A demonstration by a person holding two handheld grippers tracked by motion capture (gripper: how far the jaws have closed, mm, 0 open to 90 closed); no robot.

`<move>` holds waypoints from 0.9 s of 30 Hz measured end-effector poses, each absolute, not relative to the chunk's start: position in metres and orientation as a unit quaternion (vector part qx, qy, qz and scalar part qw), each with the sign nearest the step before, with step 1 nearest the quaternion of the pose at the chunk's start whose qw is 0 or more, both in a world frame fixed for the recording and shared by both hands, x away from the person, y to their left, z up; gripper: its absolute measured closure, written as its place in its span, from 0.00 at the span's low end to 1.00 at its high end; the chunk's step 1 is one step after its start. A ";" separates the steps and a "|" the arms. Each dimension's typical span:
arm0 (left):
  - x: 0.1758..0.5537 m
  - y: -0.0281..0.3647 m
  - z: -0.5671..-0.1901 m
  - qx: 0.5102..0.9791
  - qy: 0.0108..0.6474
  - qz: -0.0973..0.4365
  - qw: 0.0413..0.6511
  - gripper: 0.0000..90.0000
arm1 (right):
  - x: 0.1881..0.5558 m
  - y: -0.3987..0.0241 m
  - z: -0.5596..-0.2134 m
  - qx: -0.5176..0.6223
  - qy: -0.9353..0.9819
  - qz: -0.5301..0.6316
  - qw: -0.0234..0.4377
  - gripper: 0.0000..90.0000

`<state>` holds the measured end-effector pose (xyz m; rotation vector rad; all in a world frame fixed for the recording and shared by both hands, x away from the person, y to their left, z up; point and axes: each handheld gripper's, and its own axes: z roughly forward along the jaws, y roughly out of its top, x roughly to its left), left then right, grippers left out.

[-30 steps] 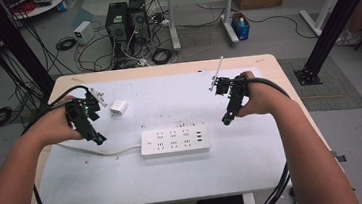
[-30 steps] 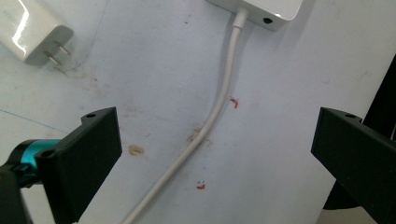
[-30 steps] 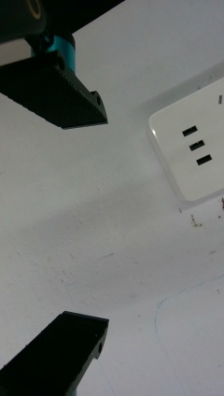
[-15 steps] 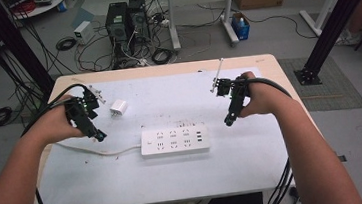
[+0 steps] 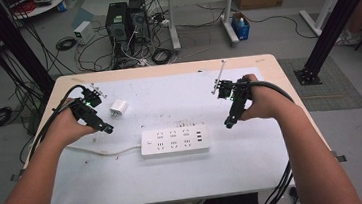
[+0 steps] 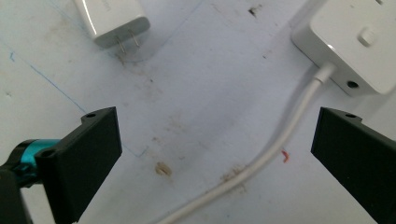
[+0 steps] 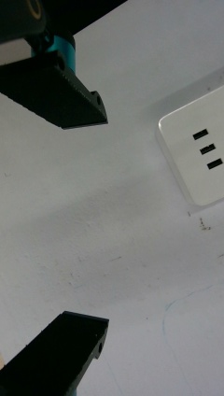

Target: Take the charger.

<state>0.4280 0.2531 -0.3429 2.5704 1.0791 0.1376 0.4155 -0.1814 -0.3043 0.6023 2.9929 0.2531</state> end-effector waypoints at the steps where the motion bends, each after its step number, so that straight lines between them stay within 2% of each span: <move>1: 0.428 0.253 -0.343 0.907 0.381 0.049 0.174 0.02 | 0.415 -0.181 -0.304 0.196 0.976 0.083 0.039 0.04; 14: 0.456 0.248 -0.366 0.864 0.455 0.079 0.203 0.02 | 0.412 -0.185 -0.308 0.200 0.975 0.087 0.043 0.04; 17: 0.468 0.252 -0.374 0.832 0.495 0.100 0.229 0.02 | 0.411 -0.185 -0.309 0.203 0.975 0.083 0.043 0.04; 27: 0.491 0.251 -0.401 0.808 0.528 0.106 0.241 0.02 | 0.412 -0.185 -0.304 0.210 0.972 0.090 0.046 0.04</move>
